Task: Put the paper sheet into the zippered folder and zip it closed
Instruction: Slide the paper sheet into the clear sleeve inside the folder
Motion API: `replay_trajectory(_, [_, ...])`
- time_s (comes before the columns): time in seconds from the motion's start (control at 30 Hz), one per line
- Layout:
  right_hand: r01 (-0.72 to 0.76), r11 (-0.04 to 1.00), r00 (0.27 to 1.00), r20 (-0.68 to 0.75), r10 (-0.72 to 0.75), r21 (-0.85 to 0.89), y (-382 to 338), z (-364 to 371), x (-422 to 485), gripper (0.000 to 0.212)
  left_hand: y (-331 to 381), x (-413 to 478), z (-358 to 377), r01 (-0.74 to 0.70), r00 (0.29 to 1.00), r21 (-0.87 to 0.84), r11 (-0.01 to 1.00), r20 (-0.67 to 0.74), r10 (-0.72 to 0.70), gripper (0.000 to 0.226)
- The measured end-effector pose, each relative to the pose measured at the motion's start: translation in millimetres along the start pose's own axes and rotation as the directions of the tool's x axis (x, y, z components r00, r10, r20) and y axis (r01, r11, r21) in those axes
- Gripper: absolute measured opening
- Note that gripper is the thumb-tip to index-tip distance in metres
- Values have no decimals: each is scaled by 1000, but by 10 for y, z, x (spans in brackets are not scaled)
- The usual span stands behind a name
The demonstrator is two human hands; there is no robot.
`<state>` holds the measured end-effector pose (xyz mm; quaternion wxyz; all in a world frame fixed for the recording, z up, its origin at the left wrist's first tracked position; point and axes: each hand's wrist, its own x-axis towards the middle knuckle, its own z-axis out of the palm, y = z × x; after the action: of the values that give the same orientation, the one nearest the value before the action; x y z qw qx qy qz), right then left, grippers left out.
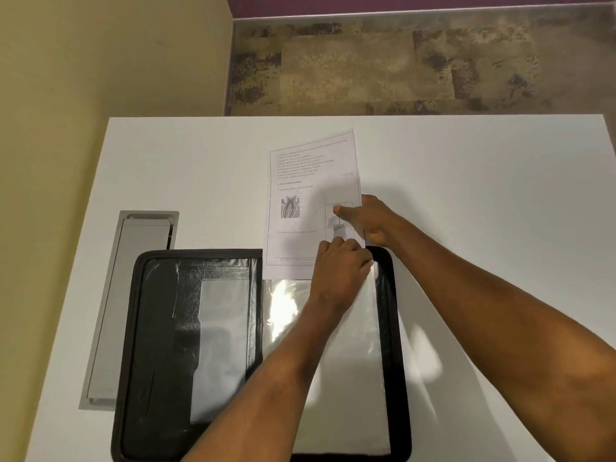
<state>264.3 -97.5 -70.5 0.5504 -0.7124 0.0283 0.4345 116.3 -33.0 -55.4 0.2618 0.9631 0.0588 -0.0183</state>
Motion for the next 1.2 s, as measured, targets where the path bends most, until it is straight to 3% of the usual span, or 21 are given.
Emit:
replay_trajectory(0.13, [-10, 1000, 999, 35, 10, 8, 57, -52, -15, 42, -86, 91, -5, -39, 997, -40, 998, 60, 42, 24])
replay_trajectory(0.37, [-77, 997, 993, 87, 75, 24, 131, -166, -77, 52, -166, 151, 1, -98, 993, -98, 990, 60, 105, 24])
replay_trajectory(0.7, [-97, 986, 983, 144, 117, -136, 116, -111, -169, 45, -177, 161, 19, -100, 993, -148, 984, 48, 108, 17])
replay_trajectory(0.8, [-110, 994, 994, 16, 111, -12, -6, -101, -110, 34, -197, 176, 32, -84, 994, -102, 991, 61, 90, 19])
replay_trajectory(0.87, [-62, 997, 991, -124, 56, -47, -35, -134, -7, 27, -211, 178, 47, -79, 994, -115, 990, 65, 87, 21])
replay_trajectory(0.93, [-47, 996, 988, -153, 36, -70, -19, -188, 83, 33, -212, 181, 47, -81, 994, -132, 988, 63, 90, 22])
replay_trajectory(1.2, [-85, 990, 992, 78, 94, -111, 77, -290, -179, 36, -239, 199, 91, -35, 996, -153, 988, 75, 47, 22])
